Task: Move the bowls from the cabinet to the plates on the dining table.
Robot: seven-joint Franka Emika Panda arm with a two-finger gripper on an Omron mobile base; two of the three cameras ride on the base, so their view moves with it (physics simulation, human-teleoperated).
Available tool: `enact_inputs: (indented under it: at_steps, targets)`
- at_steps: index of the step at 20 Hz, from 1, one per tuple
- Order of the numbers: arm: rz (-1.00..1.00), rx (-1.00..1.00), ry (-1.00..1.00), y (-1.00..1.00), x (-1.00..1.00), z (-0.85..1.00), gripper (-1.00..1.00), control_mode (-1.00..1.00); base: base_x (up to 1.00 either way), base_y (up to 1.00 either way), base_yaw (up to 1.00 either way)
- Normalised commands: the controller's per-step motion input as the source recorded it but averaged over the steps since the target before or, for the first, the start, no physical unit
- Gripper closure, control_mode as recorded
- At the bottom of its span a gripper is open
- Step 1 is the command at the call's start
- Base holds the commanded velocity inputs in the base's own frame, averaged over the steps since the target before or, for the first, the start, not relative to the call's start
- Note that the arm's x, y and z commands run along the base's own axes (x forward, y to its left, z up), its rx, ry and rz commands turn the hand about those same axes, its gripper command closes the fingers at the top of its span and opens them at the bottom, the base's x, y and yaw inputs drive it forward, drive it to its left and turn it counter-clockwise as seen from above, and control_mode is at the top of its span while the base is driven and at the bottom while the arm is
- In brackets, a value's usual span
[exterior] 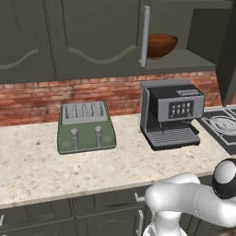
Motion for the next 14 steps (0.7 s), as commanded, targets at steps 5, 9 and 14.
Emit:
enact_inputs:
  at_steps: [5, 9, 14]
  targets:
    - [-0.04, -0.02, -0.14, 0.25, -0.32, 0.02, -1.0, -1.0, 0.0, 0.0, 0.0]
    - [-0.12, 0.0, -0.17, -0.12, -0.29, 0.18, -1.0, -1.0, 0.0, 0.0, 0.0]
    - [-0.16, 0.01, -0.08, -0.42, -0.49, 0.24, -1.0, -1.0, 0.0, 0.0, 0.0]
